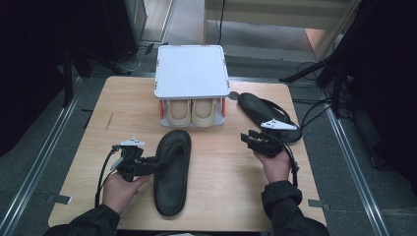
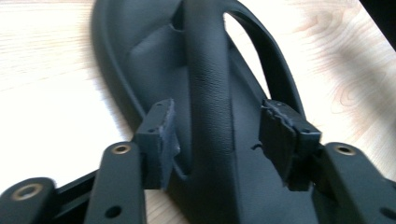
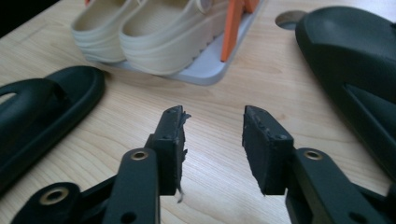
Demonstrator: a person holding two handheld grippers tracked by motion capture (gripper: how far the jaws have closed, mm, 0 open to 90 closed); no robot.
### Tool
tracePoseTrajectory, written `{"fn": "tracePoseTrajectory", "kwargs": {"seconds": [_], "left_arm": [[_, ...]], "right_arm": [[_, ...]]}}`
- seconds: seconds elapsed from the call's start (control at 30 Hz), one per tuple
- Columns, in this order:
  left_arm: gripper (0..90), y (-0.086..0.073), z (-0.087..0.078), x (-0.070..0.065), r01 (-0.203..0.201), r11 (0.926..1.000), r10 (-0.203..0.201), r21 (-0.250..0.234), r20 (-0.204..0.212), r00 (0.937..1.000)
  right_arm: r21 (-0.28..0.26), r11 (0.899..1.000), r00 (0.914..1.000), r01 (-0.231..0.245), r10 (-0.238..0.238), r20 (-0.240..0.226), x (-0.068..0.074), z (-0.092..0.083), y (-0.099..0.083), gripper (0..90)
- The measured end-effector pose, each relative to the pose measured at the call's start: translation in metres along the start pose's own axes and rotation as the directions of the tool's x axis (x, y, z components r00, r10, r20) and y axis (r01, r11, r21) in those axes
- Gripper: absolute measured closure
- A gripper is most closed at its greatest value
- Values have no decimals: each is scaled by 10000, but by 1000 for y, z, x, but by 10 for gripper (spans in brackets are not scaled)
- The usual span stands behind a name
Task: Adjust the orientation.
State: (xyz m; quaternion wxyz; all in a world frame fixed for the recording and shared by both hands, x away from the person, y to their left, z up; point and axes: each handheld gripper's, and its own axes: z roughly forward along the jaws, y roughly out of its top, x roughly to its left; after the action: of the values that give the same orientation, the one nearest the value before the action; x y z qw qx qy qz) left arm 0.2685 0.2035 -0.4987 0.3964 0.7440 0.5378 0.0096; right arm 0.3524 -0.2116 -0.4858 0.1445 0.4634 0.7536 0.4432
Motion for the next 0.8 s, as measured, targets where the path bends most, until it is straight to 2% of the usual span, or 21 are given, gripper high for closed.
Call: {"fn": "tracePoseTrajectory", "kwargs": {"seconds": [0.17,0.23,0.3,0.4,0.53,0.63,0.67,0.8], "left_arm": [[410,3,-9,10,64,9990,-70,-438,-136,9999],[401,5,-12,15,117,9987,-126,-503,-189,9997],[393,6,-13,19,130,9985,-143,-535,-239,9996],[383,7,-15,24,79,9977,-99,-677,-285,9995],[382,7,-15,27,-76,9980,53,-620,-373,9993],[381,8,-14,28,-16,9983,21,-578,92,10000],[380,8,-14,28,-51,9980,58,-628,116,9999],[377,9,-14,30,-233,9982,222,-552,-197,9996]], "right_arm": [[148,9997,9996,-177,173,238,-11,1,-1,783],[31,9990,9982,-446,445,401,-17,0,-1,862],[-73,9978,9964,-656,659,525,-24,1,0,900],[133,9966,9936,-813,800,797,-34,6,0,900],[350,9949,9889,-941,893,1191,-48,12,1,900],[537,9933,9853,-1024,939,1430,-60,17,0,900],[597,9931,9848,-1012,915,1479,-63,18,0,900],[703,9905,9821,-1181,1061,1557,-76,22,0,900]]}}
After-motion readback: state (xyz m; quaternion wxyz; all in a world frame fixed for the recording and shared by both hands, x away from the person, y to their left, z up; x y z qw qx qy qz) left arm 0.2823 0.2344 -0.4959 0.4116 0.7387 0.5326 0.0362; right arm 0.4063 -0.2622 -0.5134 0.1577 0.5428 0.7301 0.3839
